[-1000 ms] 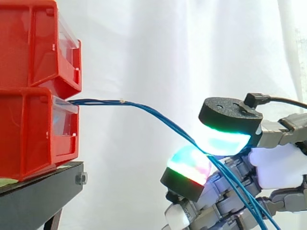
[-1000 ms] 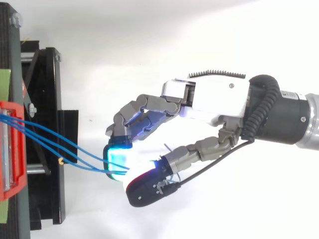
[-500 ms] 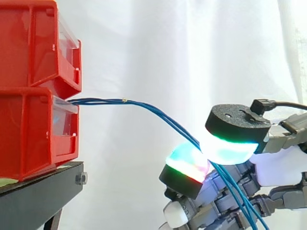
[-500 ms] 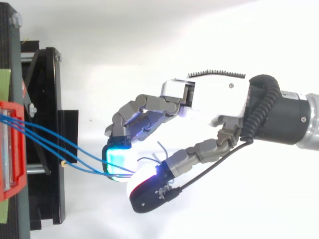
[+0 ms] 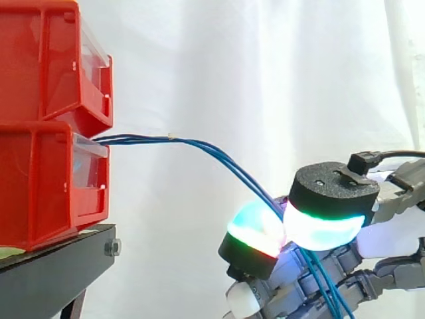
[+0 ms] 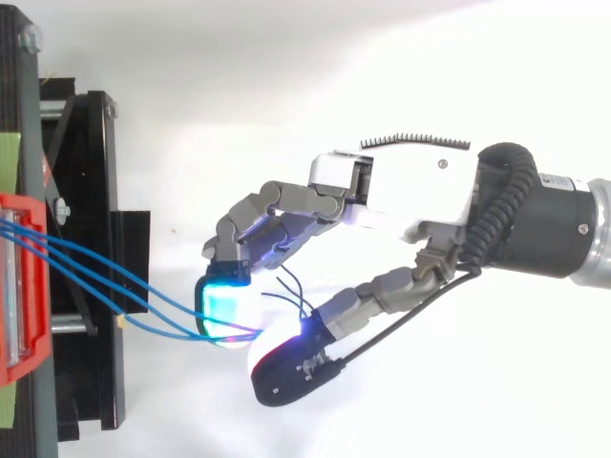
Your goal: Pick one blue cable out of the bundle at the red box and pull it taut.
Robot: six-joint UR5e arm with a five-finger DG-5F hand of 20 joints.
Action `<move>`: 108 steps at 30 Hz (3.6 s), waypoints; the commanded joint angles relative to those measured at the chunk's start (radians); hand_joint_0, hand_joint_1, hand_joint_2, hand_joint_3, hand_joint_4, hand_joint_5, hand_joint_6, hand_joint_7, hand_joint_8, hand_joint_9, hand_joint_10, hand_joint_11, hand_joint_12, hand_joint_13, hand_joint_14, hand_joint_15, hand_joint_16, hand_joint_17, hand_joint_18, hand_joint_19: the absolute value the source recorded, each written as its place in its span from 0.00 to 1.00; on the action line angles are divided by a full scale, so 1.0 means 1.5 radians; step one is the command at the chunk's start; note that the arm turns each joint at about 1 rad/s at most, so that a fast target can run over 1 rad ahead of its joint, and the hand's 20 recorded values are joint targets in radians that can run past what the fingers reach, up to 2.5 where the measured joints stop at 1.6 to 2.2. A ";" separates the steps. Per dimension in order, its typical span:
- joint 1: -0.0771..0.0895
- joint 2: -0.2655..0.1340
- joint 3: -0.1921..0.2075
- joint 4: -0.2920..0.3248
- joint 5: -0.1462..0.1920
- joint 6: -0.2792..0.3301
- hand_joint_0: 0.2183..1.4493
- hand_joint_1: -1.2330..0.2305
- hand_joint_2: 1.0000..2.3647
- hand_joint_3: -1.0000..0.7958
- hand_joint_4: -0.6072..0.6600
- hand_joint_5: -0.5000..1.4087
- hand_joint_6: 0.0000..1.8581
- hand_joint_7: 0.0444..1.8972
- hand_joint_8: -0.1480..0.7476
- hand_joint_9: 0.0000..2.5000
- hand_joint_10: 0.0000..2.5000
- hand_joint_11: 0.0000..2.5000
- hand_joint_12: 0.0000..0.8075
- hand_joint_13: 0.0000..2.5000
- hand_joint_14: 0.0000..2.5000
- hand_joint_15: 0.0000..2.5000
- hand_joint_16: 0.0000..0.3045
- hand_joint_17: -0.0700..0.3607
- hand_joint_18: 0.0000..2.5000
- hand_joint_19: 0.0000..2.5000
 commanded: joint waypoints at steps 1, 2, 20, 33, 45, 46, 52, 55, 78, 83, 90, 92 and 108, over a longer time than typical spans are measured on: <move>0.000 0.000 0.000 0.000 0.001 0.005 0.51 0.18 0.01 0.34 0.60 0.14 0.48 0.44 0.46 0.24 0.00 0.13 0.46 0.17 0.00 0.05 0.19 0.47 0.25 0.11; 0.000 0.000 0.000 0.000 0.001 0.007 0.51 0.17 0.00 0.32 0.59 0.14 0.47 0.44 0.47 0.24 0.00 0.13 0.46 0.17 0.00 0.04 0.19 0.47 0.25 0.10; 0.000 0.000 0.005 -0.011 -0.001 0.011 0.36 0.27 0.00 0.31 0.65 0.17 0.47 0.47 0.53 0.29 0.00 0.15 0.48 0.19 0.00 0.05 0.20 0.48 0.29 0.11; 0.000 -0.001 0.005 -0.016 0.000 0.011 0.34 0.26 0.01 0.56 0.52 0.19 0.49 0.58 0.58 0.35 0.00 0.15 0.50 0.23 0.00 0.06 0.21 0.50 0.34 0.12; 0.003 0.000 0.005 -0.019 -0.002 0.016 0.47 0.20 0.01 0.35 0.45 0.18 0.49 0.54 0.53 0.33 0.00 0.15 0.46 0.22 0.00 0.06 0.19 0.46 0.32 0.12; 0.003 0.000 0.005 -0.019 -0.002 0.016 0.48 0.19 0.01 0.34 0.44 0.18 0.49 0.55 0.53 0.33 0.00 0.15 0.46 0.22 0.00 0.06 0.19 0.46 0.31 0.13; 0.002 0.000 0.005 -0.029 -0.002 0.024 0.52 0.19 0.00 0.28 0.47 0.17 0.50 0.57 0.51 0.33 0.00 0.15 0.45 0.22 0.00 0.06 0.19 0.46 0.30 0.13; 0.003 0.000 0.006 -0.029 -0.002 0.024 0.51 0.18 0.00 0.28 0.52 0.17 0.50 0.55 0.50 0.33 0.00 0.15 0.45 0.22 0.00 0.06 0.18 0.46 0.31 0.12; 0.003 0.000 0.005 -0.029 -0.001 0.027 0.41 0.24 0.02 0.45 0.52 0.19 0.50 0.58 0.55 0.36 0.00 0.16 0.47 0.24 0.00 0.07 0.19 0.47 0.34 0.13; 0.003 0.000 0.006 -0.030 -0.002 0.036 0.47 0.20 0.01 0.41 0.46 0.18 0.50 0.60 0.53 0.35 0.00 0.16 0.46 0.24 0.00 0.07 0.19 0.46 0.32 0.14; 0.003 0.000 0.012 -0.058 -0.004 0.074 0.52 0.19 0.01 0.36 0.51 0.16 0.50 0.53 0.50 0.31 0.00 0.16 0.45 0.21 0.00 0.07 0.18 0.46 0.28 0.14; 0.003 0.000 0.014 -0.079 -0.004 0.082 0.51 0.19 0.01 0.35 0.52 0.16 0.50 0.51 0.50 0.31 0.00 0.16 0.45 0.20 0.00 0.07 0.18 0.46 0.28 0.14; 0.003 0.000 0.027 -0.101 -0.005 0.086 0.40 0.15 0.00 0.28 0.60 0.15 0.49 0.45 0.50 0.27 0.00 0.16 0.47 0.20 0.00 0.06 0.19 0.47 0.30 0.11</move>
